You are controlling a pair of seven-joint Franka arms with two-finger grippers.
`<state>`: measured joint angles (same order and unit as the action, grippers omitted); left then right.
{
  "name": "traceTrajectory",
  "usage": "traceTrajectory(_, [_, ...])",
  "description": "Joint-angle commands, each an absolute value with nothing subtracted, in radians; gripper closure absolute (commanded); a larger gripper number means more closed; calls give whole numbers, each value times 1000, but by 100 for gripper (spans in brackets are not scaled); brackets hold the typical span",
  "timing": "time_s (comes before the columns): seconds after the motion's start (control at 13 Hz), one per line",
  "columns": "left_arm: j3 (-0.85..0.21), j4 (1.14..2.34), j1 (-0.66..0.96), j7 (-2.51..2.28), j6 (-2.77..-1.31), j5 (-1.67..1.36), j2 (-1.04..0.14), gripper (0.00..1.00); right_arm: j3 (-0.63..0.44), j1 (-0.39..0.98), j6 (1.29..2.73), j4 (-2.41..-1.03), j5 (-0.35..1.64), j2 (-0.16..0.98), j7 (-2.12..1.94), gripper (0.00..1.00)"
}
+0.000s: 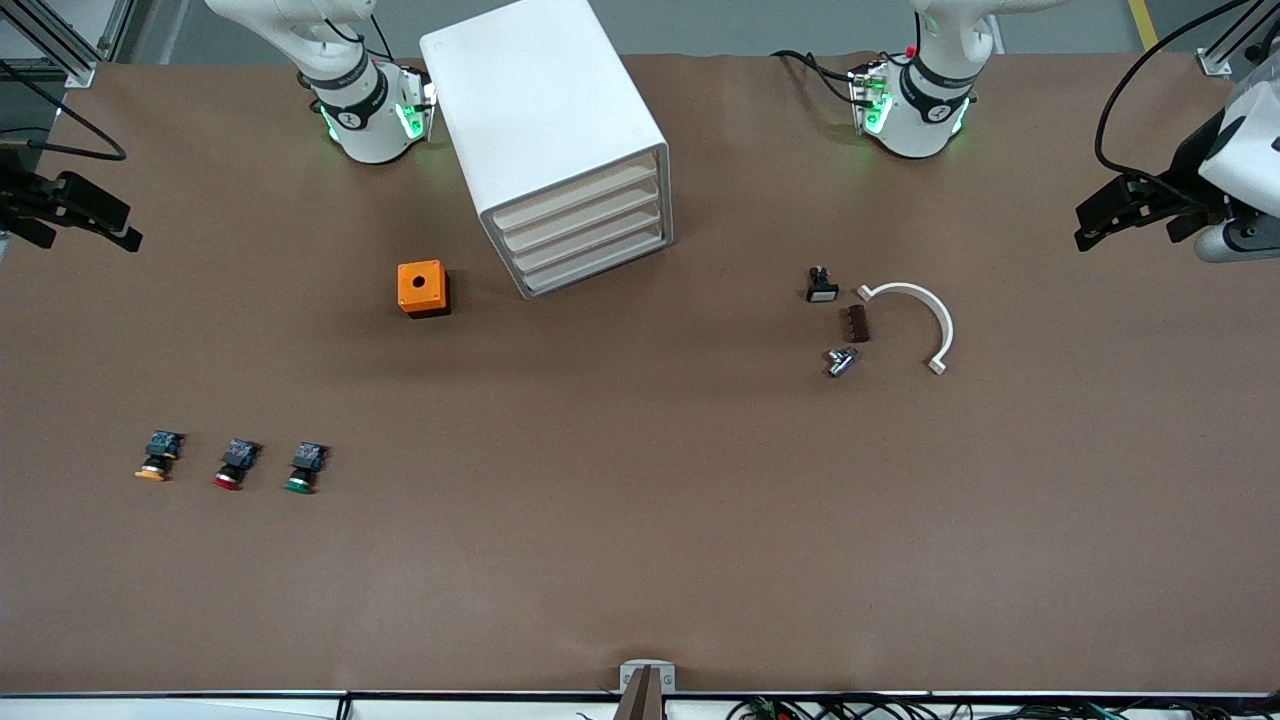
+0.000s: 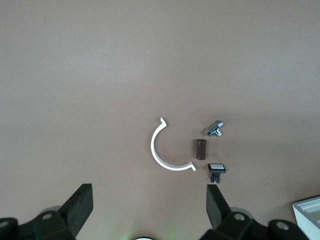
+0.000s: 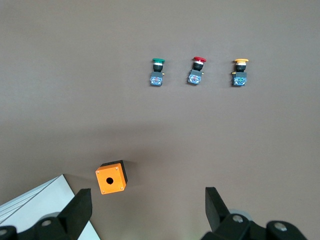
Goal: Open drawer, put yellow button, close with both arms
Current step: 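Move the left gripper toward the white drawer cabinet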
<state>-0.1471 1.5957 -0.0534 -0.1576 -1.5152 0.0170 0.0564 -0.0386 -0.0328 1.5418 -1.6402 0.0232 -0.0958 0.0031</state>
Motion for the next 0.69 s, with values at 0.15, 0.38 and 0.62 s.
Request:
traceTrajectory(0.15, [-146, 1560, -58, -143, -1513, 12, 39, 0, -43, -37, 1543, -1641, 29, -100, -23, 0])
traceTrajectory(0.38, [-152, 1557, -49, -158, -1506, 11, -6, 0, -43, -37, 1545, -1641, 23, -100, -28, 0])
traceTrajectory(0.62, [-164, 1562, -40, -245, -1532, -2, -96, 0, -46, -51, 1546, -1640, 25, -98, -84, 0])
